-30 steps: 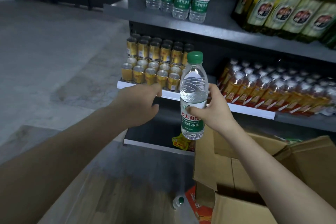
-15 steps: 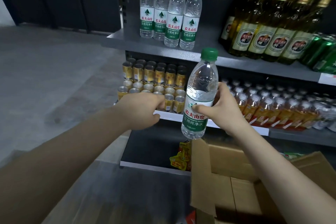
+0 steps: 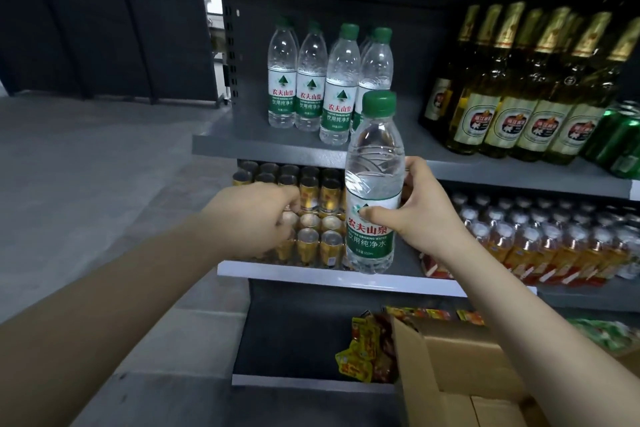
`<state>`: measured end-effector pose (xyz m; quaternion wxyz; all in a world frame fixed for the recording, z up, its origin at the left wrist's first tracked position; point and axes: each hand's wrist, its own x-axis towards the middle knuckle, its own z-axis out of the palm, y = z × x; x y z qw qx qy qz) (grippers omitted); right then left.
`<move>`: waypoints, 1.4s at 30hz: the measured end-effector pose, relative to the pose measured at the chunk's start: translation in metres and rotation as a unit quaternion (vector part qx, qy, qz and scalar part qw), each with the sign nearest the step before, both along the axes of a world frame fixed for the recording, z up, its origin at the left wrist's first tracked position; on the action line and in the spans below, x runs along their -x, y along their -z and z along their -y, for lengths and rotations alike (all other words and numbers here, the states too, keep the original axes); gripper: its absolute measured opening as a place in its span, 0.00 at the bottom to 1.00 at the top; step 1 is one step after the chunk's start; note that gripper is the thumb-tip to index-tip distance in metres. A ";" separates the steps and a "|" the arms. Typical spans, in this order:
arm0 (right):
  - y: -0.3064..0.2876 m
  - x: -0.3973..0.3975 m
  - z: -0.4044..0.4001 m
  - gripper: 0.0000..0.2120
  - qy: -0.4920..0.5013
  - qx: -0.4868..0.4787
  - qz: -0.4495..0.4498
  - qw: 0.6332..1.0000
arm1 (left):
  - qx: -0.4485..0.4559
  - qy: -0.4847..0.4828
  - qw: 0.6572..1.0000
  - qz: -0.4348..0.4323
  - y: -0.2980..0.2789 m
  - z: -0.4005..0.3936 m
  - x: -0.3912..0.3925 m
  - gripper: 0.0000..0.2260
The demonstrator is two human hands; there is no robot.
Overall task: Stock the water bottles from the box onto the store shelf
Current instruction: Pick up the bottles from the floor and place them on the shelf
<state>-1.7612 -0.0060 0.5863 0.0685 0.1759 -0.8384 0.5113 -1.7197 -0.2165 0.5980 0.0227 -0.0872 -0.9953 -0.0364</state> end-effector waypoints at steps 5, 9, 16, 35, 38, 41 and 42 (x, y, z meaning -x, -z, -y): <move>-0.013 0.023 0.025 0.27 0.009 0.037 -0.002 0.999 | -0.003 0.012 1.000 -0.009 -0.013 0.026 0.029 0.10; -0.021 0.043 0.038 0.27 0.019 0.060 -0.014 0.998 | -0.020 0.015 1.000 -0.019 -0.019 0.040 0.048 0.10; -0.031 0.081 0.054 0.25 0.010 0.061 -0.033 0.998 | -0.039 0.022 0.999 -0.010 -0.023 0.051 0.085 0.12; -0.057 0.203 0.093 0.26 -0.081 0.105 -0.019 0.991 | -0.031 -0.044 0.998 -0.030 -0.032 0.083 0.203 0.12; -0.058 0.216 0.103 0.26 -0.099 0.117 -0.014 0.988 | -0.034 -0.056 0.997 -0.049 -0.035 0.084 0.213 0.09; -0.059 0.225 0.114 0.26 -0.112 0.132 -0.009 0.985 | -0.039 -0.062 0.996 -0.050 -0.038 0.088 0.220 0.10; -0.058 0.229 0.117 0.26 -0.116 0.135 -0.007 0.984 | -0.043 -0.064 0.996 -0.051 -0.039 0.089 0.222 0.10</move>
